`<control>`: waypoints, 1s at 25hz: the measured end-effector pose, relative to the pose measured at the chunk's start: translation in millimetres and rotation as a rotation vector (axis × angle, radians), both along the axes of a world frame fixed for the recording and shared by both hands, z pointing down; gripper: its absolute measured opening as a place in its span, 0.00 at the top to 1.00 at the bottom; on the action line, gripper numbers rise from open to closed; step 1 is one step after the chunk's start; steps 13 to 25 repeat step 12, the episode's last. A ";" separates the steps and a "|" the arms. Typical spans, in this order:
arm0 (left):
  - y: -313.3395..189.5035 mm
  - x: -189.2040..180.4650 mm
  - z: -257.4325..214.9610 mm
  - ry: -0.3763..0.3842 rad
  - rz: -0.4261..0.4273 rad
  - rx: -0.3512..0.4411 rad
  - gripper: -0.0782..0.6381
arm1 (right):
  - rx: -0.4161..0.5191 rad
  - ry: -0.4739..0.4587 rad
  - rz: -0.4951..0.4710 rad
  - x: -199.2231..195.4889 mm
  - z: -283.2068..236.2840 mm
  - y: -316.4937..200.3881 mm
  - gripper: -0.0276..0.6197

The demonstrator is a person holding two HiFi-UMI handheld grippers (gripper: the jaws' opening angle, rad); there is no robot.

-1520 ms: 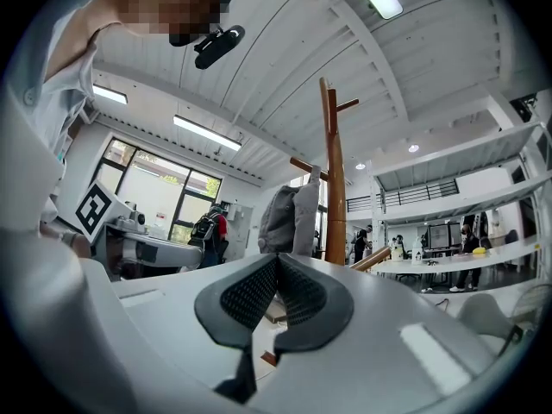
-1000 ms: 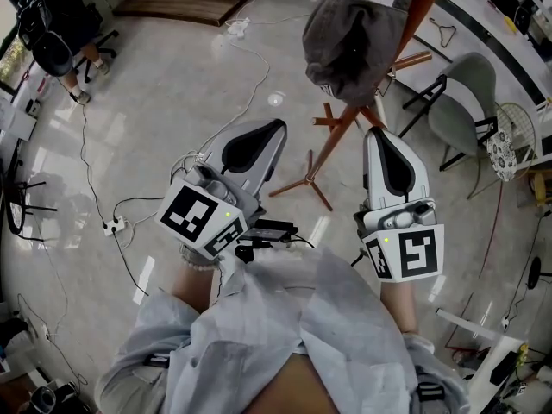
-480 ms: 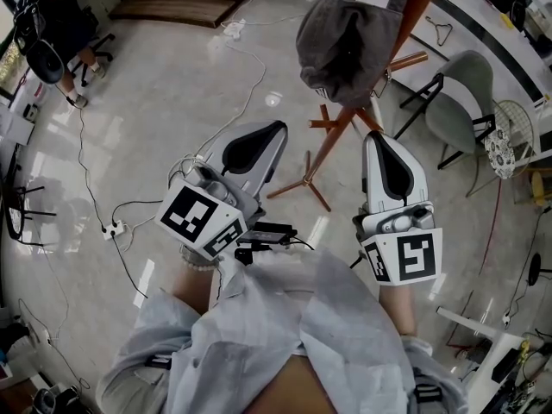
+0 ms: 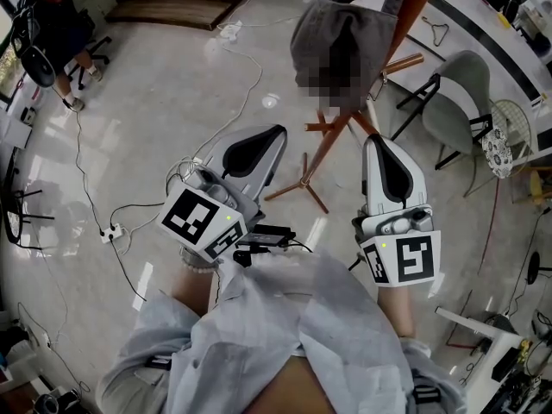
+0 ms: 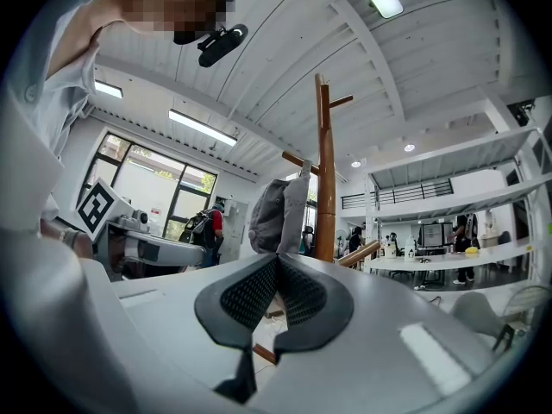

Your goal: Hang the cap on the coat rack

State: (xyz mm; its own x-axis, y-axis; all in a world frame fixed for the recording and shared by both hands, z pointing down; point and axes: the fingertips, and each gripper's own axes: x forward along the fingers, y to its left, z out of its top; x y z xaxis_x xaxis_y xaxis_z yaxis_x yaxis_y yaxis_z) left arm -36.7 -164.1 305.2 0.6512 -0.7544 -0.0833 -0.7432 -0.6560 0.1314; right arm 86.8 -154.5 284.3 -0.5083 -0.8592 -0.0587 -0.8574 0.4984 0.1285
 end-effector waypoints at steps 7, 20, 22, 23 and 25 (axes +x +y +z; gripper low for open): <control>-0.9 2.2 1.6 -0.002 0.007 -0.002 0.89 | -0.003 0.004 0.001 0.9 1.1 -0.4 0.95; -0.6 3.3 1.3 -0.013 0.015 0.006 0.89 | 0.000 0.013 0.001 0.0 3.4 -0.5 0.95; -0.6 3.3 1.3 -0.013 0.015 0.006 0.89 | 0.000 0.013 0.001 0.0 3.4 -0.5 0.95; -0.6 3.3 1.3 -0.013 0.015 0.006 0.89 | 0.000 0.013 0.001 0.0 3.4 -0.5 0.95; -0.6 3.3 1.3 -0.013 0.015 0.006 0.89 | 0.000 0.013 0.001 0.0 3.4 -0.5 0.95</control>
